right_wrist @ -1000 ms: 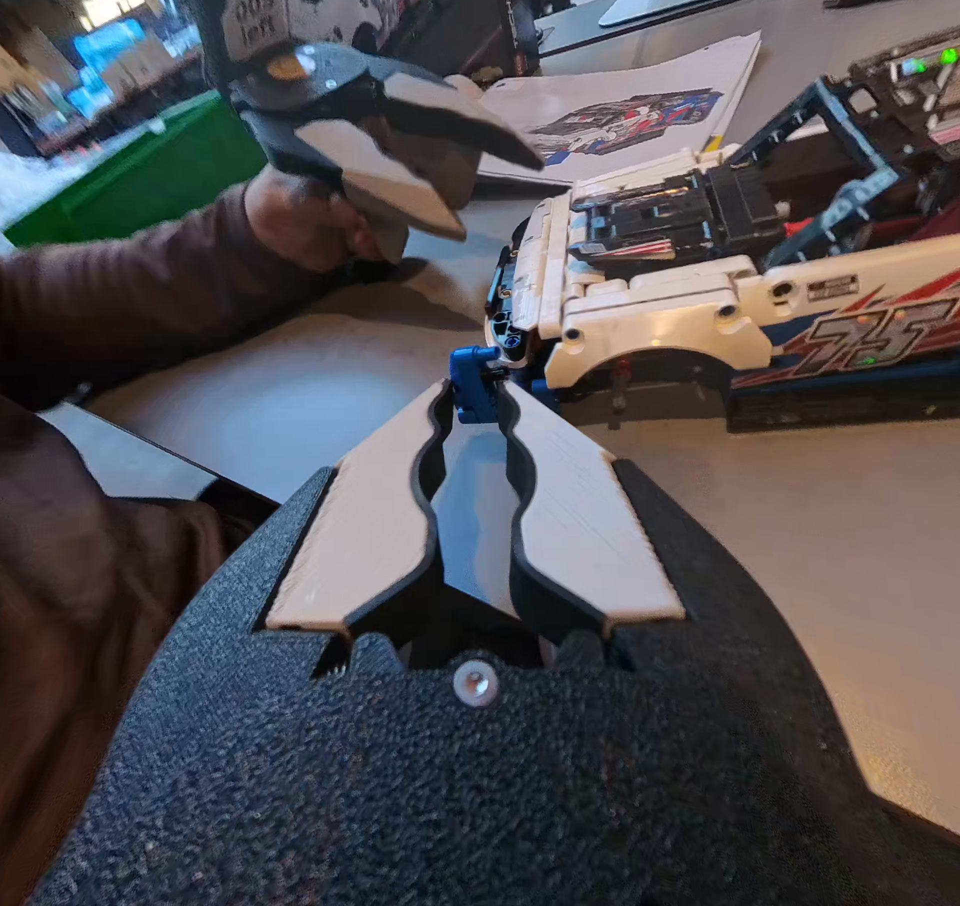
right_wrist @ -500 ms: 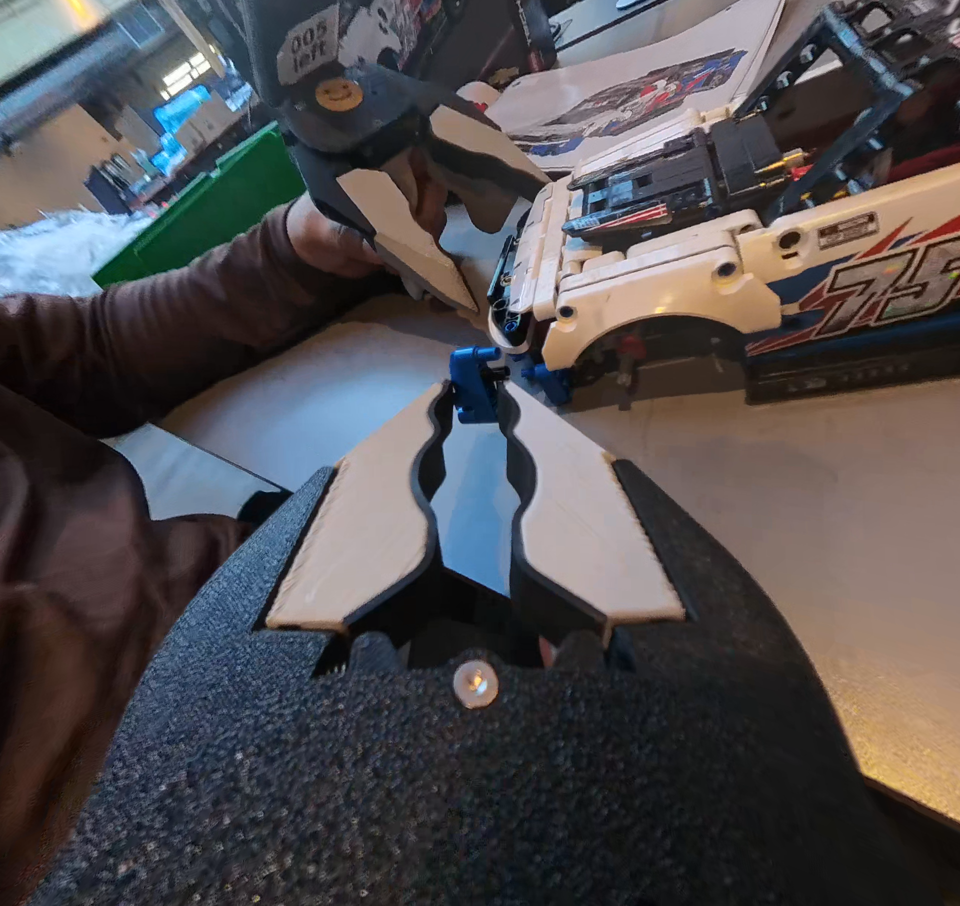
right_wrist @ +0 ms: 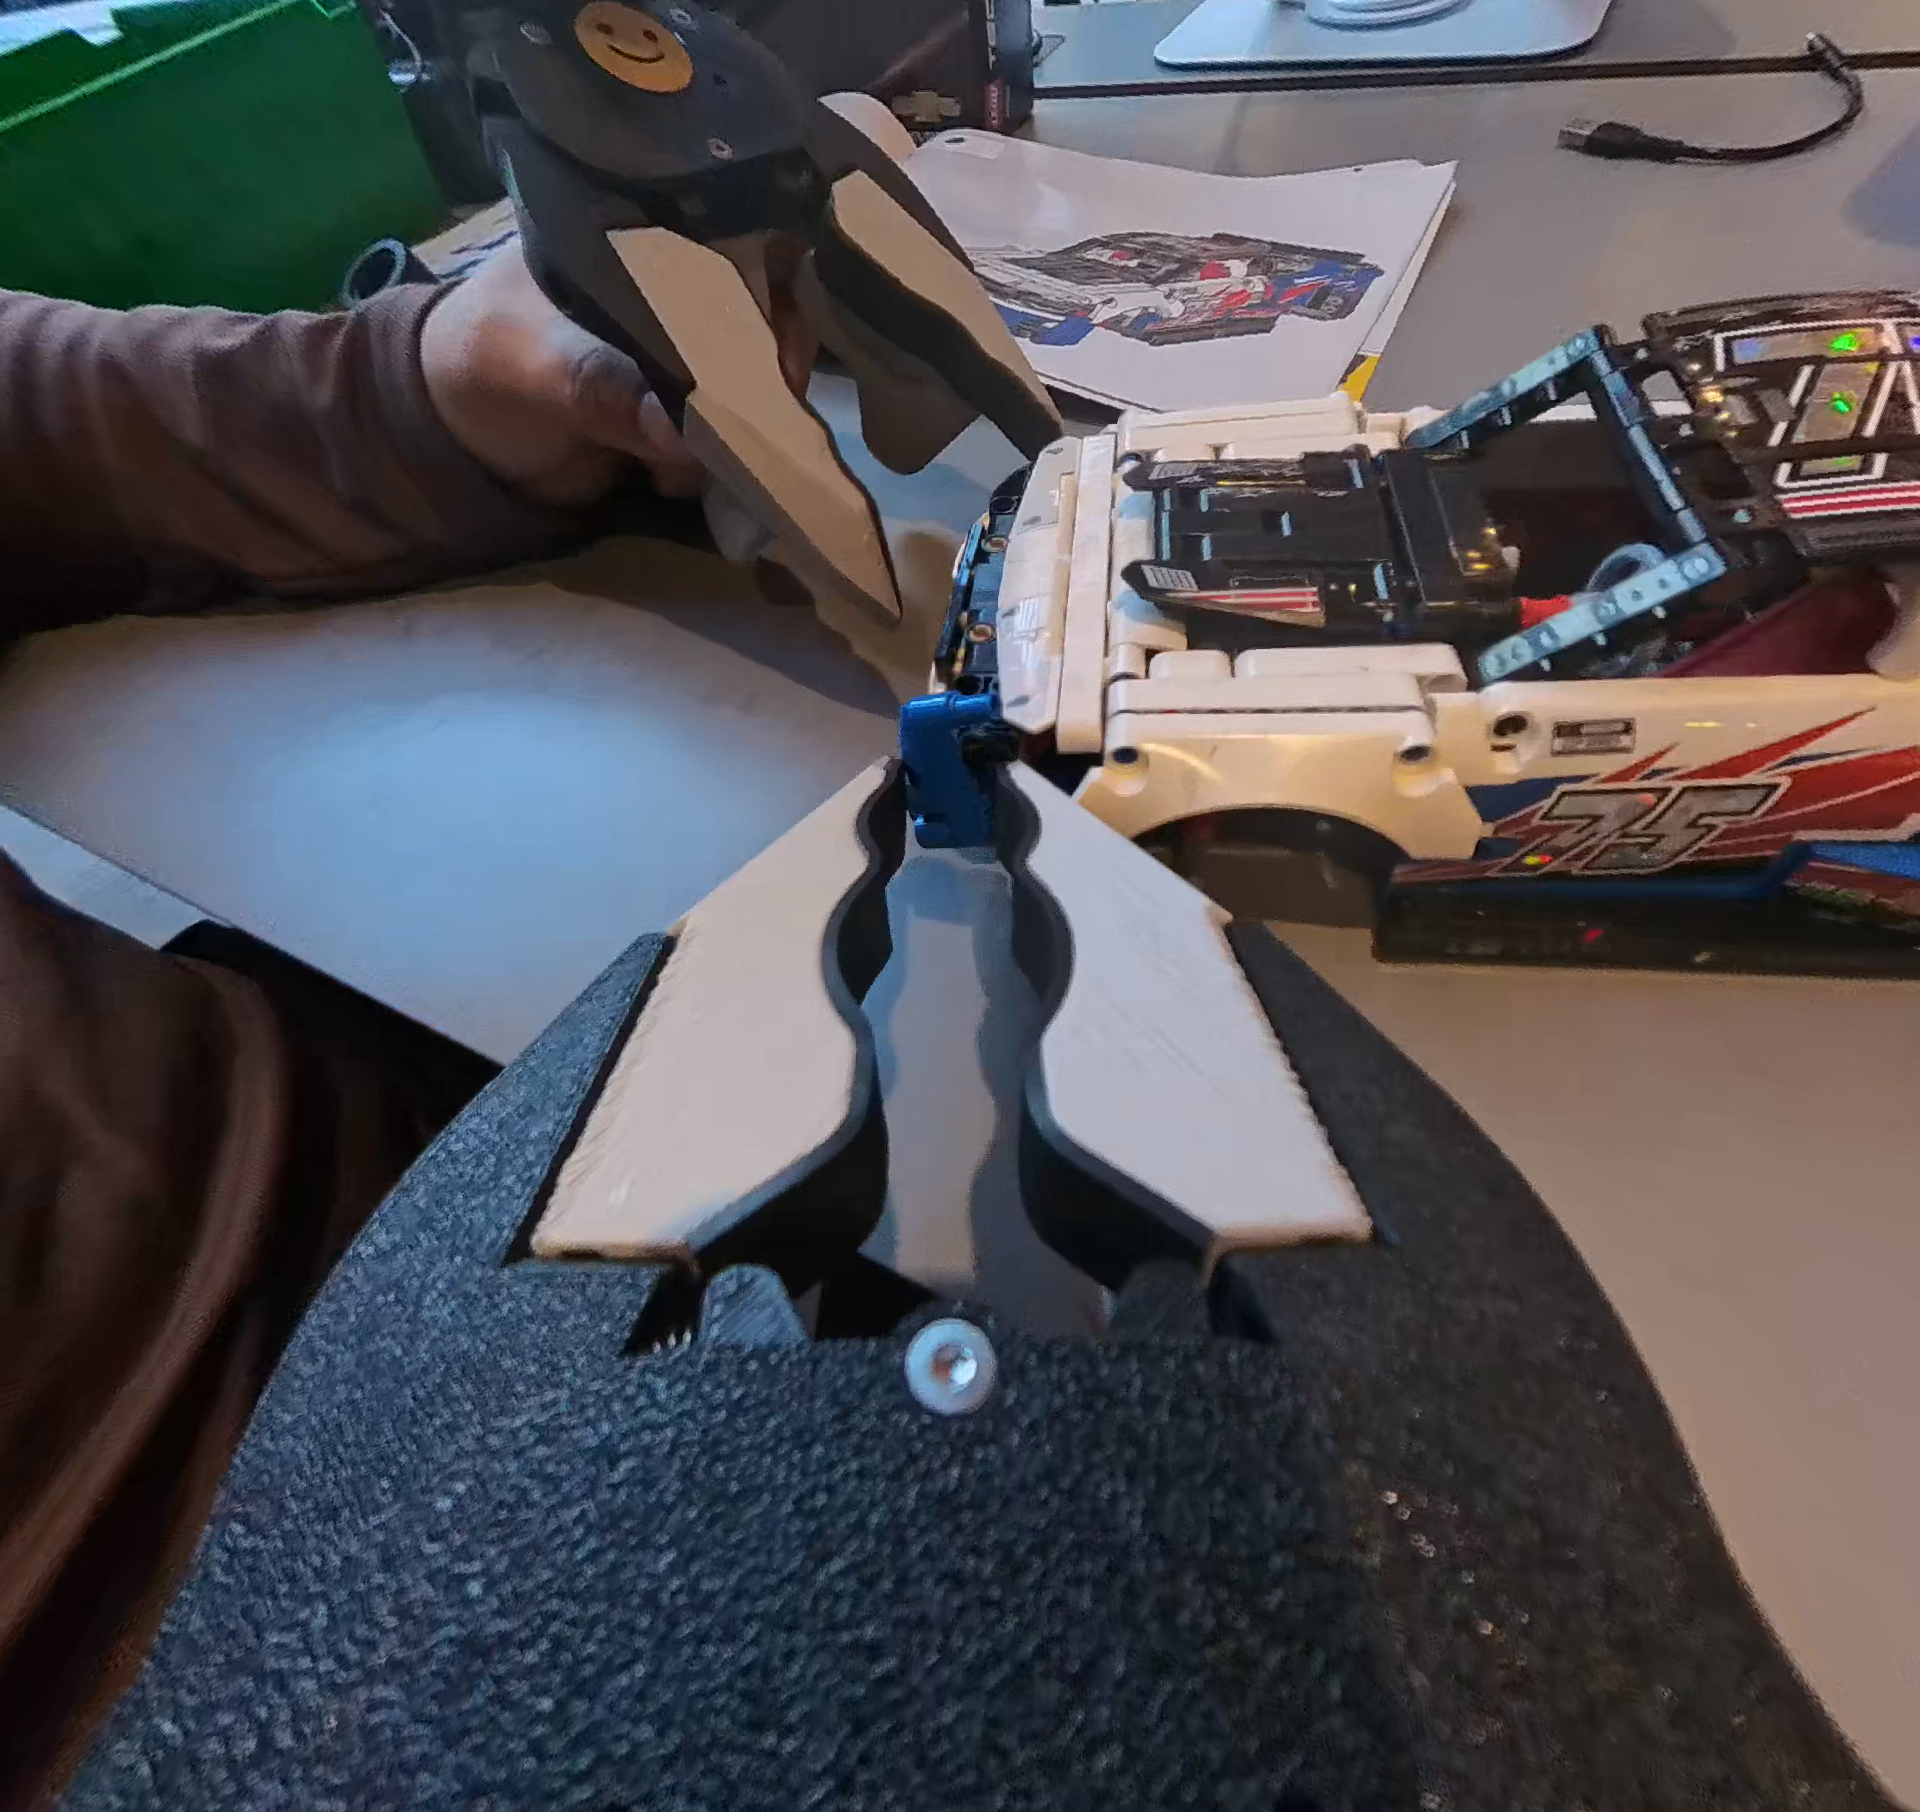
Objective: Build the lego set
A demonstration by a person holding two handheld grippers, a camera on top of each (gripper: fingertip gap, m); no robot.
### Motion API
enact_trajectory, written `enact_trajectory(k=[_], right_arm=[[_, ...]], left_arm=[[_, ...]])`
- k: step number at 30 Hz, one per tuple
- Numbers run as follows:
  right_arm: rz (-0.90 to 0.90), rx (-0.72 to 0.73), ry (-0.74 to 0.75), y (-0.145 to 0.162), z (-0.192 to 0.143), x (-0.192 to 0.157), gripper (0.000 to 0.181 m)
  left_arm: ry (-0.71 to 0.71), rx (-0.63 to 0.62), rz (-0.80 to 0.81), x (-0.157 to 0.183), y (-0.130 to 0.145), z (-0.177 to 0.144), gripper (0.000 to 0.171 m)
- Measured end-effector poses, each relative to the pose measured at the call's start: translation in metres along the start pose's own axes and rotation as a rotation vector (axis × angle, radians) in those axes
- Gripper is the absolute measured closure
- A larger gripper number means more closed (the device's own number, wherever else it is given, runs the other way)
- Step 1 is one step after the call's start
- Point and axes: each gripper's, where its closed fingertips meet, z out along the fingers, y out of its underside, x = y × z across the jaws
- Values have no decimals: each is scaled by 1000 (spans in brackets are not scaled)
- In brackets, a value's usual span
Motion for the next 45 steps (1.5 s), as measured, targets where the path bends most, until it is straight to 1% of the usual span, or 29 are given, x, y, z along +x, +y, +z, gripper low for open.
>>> enact_trajectory(k=[3,4,5,10,16,25,39,42,43,44,45], right_arm=[[4,-1,19,-1,7,3,166],[11,9,22,-2,9,5,166],[22,19,21,-3,10,5,166],[66,38,11,-2,11,5,167],[81,15,-3,-3,9,4,167],[122,47,-22,-3,3,3,167],[77,19,-9,1,0,-9,167],[79,16,15,2,-2,-6,167],[79,17,15,2,-1,-6,167],[85,5,15,3,0,-6,167],[97,-13,23,7,0,-4,167]], left_arm=[[15,41,-38,-2,-5,-4,105],[31,66,-40,-1,-8,-6,115],[34,87,-42,-1,-11,-8,119],[25,111,-31,-1,-14,-10,117],[30,103,-36,-1,-13,-9,117],[28,96,-29,-1,-13,-8,117],[4,86,11,1,-12,-7,114],[-10,110,37,2,-14,-10,114],[-17,141,60,4,-17,-13,119],[-21,193,94,7,-23,-19,127],[-6,246,136,13,-29,-24,144]])
